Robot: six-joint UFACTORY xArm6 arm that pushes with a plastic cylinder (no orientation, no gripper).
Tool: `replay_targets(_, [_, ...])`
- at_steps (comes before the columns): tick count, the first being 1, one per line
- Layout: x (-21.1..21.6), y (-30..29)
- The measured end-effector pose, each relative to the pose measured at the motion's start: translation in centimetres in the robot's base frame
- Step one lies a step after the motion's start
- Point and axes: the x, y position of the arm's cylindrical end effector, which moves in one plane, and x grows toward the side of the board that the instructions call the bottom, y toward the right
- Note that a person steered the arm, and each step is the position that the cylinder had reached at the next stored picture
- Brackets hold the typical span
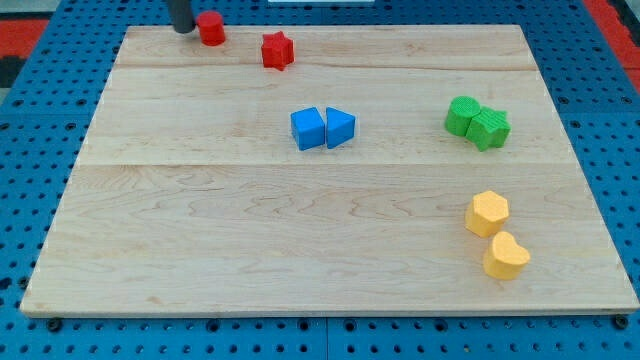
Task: Push the red circle into the red star
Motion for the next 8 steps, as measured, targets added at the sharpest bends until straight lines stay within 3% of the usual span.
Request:
replay_targets(2, [7.0,10.4])
replay_targets(3, [7.3,4.2])
replay_targets(5, [0.2,3.1])
replay_targets(7, [1.0,10.1])
replay_targets(8, [1.2,10.8])
